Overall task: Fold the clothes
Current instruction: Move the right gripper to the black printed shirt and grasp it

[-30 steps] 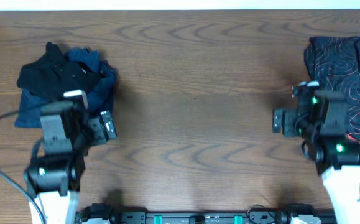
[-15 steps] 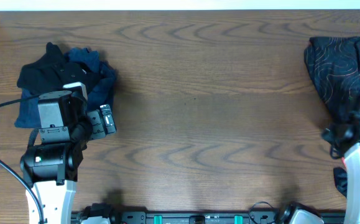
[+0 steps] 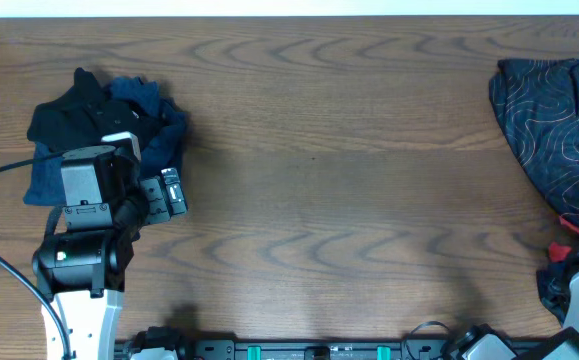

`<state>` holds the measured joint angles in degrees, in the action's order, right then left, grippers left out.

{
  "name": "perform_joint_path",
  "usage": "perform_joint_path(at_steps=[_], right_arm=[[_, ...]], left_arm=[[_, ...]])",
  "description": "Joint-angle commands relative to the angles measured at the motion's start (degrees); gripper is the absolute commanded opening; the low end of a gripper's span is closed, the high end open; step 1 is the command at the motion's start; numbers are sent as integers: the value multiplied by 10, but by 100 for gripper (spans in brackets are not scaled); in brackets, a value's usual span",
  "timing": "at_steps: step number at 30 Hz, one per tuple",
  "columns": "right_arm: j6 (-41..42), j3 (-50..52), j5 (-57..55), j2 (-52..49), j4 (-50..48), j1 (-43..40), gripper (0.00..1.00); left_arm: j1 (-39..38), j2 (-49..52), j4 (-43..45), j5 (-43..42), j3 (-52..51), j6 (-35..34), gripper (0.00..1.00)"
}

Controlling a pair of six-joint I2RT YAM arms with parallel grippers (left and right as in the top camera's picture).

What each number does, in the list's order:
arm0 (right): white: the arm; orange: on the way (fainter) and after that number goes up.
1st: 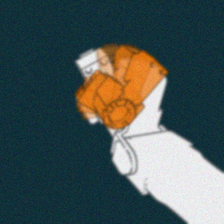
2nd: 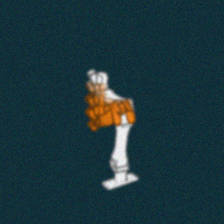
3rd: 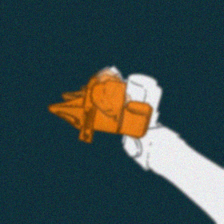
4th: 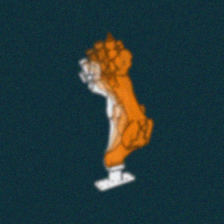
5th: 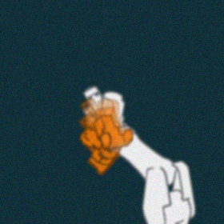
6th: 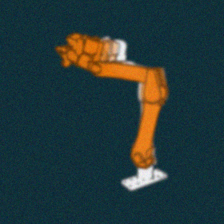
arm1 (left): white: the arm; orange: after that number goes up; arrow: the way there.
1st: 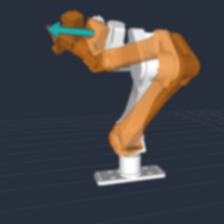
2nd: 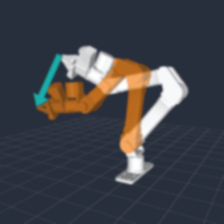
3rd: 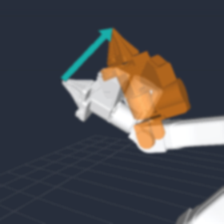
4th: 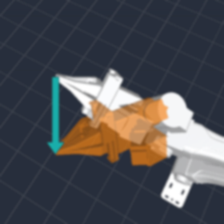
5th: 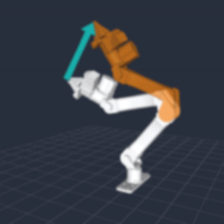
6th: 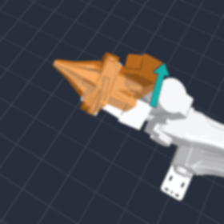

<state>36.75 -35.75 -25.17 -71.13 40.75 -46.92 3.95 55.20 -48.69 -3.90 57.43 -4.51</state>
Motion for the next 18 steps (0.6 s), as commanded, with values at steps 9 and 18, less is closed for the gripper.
perform_joint_path(at_steps=[9, 18], right_arm=[[16, 40, 12, -3, -60, -11, 62], [16, 77, 13, -36, -104, -11, 56]], left_arm=[[-2, 1, -2, -2, 12, -5, 99], [-2, 1, -1, -2, 12, -5, 99]])
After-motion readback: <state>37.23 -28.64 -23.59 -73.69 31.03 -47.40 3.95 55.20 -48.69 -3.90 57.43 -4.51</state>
